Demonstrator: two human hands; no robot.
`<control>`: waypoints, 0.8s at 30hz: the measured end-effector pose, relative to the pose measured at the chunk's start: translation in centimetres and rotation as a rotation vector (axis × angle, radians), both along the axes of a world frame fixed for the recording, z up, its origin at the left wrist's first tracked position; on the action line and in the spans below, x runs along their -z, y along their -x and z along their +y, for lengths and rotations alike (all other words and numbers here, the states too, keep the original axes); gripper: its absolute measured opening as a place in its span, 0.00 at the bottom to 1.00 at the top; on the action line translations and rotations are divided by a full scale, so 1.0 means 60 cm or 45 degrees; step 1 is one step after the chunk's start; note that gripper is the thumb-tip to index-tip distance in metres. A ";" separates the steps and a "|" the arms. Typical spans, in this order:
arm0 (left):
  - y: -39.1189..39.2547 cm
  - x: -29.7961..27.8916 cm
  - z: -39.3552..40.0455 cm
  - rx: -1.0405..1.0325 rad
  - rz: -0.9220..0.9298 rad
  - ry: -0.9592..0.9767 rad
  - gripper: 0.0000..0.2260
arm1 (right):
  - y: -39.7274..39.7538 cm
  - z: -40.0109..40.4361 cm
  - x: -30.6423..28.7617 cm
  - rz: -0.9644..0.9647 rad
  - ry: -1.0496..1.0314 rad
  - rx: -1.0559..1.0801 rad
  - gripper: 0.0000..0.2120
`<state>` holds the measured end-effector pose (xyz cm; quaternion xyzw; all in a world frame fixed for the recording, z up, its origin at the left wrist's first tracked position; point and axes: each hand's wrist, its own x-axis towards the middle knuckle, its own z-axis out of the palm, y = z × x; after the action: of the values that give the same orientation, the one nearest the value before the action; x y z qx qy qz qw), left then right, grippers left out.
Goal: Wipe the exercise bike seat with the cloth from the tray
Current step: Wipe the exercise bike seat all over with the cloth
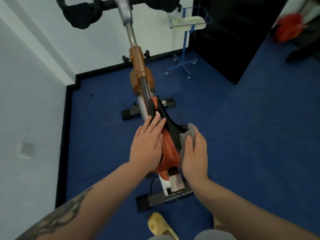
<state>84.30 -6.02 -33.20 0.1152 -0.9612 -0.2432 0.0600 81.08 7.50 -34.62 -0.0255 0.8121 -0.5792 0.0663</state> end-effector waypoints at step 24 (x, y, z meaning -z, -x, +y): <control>-0.005 0.006 -0.007 -0.059 0.185 -0.407 0.17 | -0.095 -0.037 -0.014 -0.074 0.133 0.270 0.30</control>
<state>84.58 -6.43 -33.56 0.1276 -0.9005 -0.3993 0.1159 86.78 5.30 -33.79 0.0738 0.7767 -0.6250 0.0266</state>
